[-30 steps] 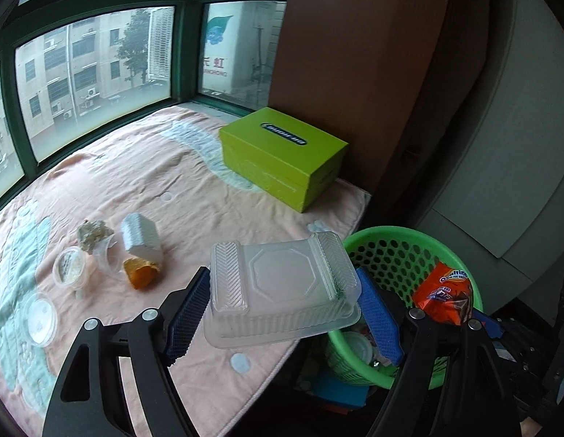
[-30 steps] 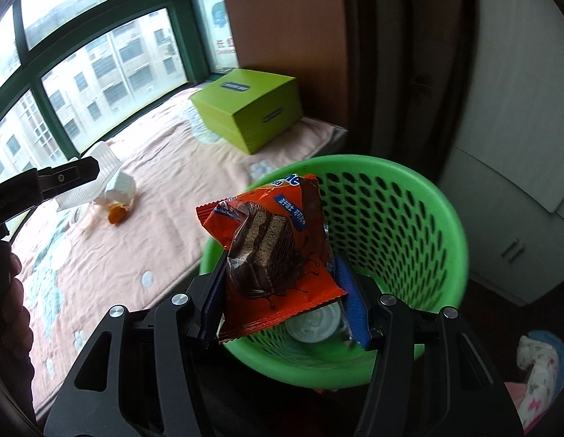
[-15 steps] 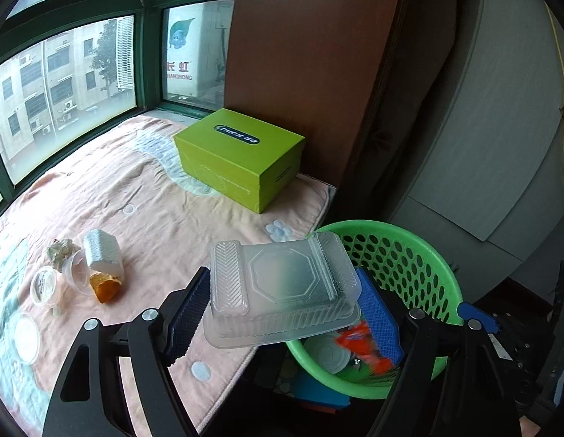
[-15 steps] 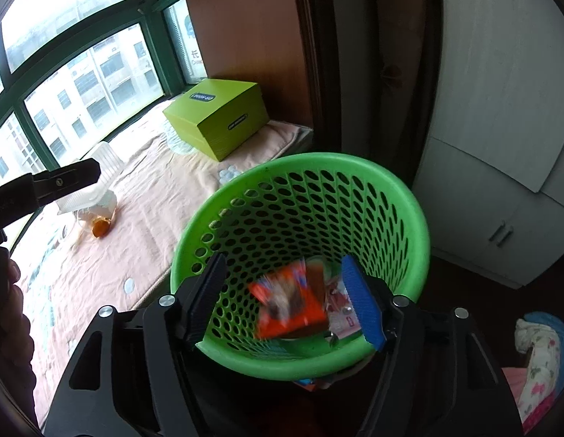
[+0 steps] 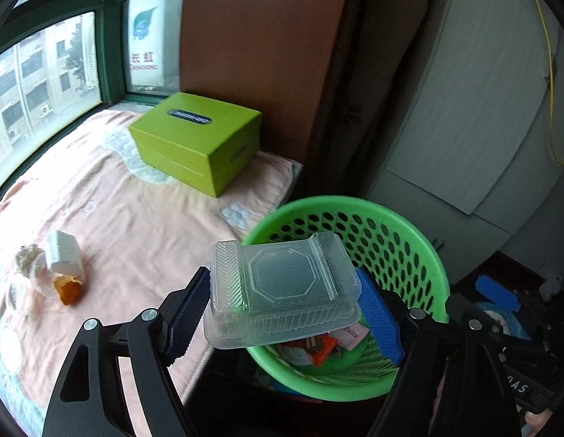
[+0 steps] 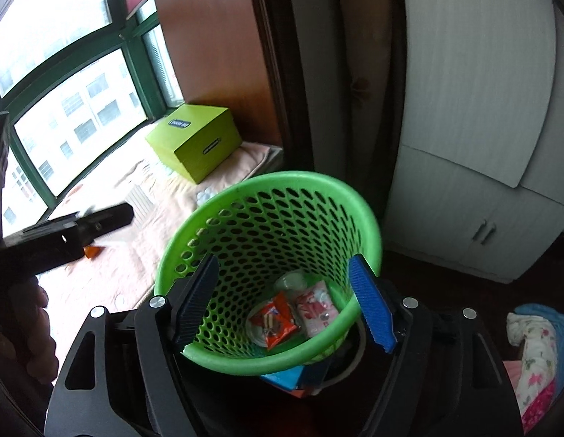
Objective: Collect trash
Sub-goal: 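Open the right gripper over the basket while the left gripper releases the clear container into it, then move both grippers back from the basket to the bedspread, then grasp the white foam block with the right gripper while the left gripper grasps the clear round lid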
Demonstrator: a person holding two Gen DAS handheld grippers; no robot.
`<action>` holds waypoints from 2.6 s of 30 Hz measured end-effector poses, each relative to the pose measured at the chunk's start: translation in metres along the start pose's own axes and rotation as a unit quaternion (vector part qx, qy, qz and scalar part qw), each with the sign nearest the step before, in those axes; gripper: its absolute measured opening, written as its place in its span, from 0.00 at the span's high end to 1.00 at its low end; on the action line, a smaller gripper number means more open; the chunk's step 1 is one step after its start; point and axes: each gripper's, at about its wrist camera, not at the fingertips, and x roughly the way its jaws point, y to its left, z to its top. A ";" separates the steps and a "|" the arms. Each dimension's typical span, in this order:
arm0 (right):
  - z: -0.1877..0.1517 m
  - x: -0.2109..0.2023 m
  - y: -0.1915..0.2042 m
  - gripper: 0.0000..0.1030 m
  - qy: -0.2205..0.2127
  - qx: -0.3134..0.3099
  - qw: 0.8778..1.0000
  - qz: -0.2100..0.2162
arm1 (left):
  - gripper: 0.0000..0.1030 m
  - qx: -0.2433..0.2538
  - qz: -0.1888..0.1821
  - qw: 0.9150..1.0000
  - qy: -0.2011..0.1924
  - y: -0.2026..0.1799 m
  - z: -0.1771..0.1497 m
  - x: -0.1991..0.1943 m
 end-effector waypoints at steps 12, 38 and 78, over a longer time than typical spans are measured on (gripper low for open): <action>0.000 -0.003 0.000 0.27 -0.002 0.002 1.000 0.005 | 0.12 0.012 -0.013 1.000 0.013 -0.014 -0.009 0.010; 0.008 0.031 0.140 0.19 0.025 -0.123 0.984 0.128 | 0.08 -0.154 0.206 0.966 -0.019 0.172 -0.063 -0.069; -0.012 0.129 0.309 0.19 0.105 -0.211 0.946 0.221 | 0.07 -0.262 0.279 0.923 0.038 0.389 -0.165 -0.043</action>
